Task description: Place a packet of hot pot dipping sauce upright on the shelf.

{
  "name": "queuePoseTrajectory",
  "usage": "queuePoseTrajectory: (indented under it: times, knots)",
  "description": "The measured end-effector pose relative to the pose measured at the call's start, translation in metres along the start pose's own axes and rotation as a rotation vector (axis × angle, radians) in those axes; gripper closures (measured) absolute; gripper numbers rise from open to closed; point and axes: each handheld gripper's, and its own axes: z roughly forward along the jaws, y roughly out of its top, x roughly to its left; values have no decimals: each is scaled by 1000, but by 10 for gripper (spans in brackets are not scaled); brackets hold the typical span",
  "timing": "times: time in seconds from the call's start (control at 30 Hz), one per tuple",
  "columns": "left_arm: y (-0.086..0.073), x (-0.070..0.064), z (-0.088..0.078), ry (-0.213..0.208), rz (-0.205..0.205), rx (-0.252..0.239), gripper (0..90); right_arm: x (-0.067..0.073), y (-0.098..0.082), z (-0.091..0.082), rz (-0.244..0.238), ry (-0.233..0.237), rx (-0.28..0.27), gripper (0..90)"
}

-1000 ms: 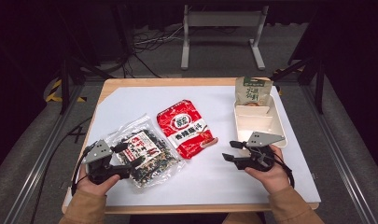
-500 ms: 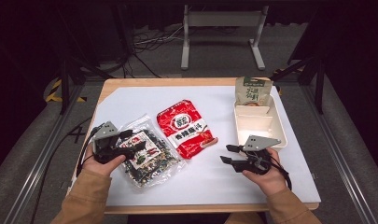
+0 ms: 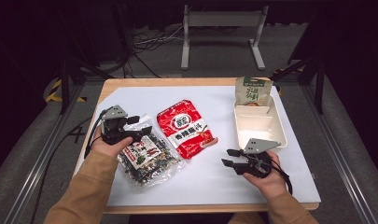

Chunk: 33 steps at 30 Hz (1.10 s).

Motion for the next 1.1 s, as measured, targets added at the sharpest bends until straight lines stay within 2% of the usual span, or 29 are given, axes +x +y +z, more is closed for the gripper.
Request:
queuePoseTrajectory:
  times: [0.13,0.27,0.33,0.4,0.43,0.47,0.6,0.63,0.8,0.87,1.0,1.1]
  knots:
    - [5,6,9,2,-11,2,298,1,-3,0,-10,-7,7,567]
    - [12,12,19,25,6,25,297,2,-7,-2,-11,-8,9,590]
    - [15,17,23,33,4,10,297,2,-8,-2,-7,-4,14,598]
    - [16,19,27,36,-18,-9,296,2,-9,-3,-2,-6,19,594]
    - [17,20,29,41,-21,2,295,2,-10,-3,2,-7,20,588]
    - [20,23,31,51,-4,17,290,2,-10,-4,2,-10,19,587]
    - [23,29,40,61,-1,29,281,3,-12,-5,7,-23,24,569]
    - [23,30,43,59,-16,25,280,3,-13,-5,8,-25,24,567]
    - [23,34,54,58,-26,41,280,5,-14,-7,11,-29,22,559]
    - [22,36,61,48,-42,44,280,5,-15,-8,15,-31,22,558]
    - [24,40,72,33,-61,99,263,5,-16,-9,20,-33,22,552]
    - [25,40,81,29,-68,121,260,5,-16,-9,21,-32,23,550]
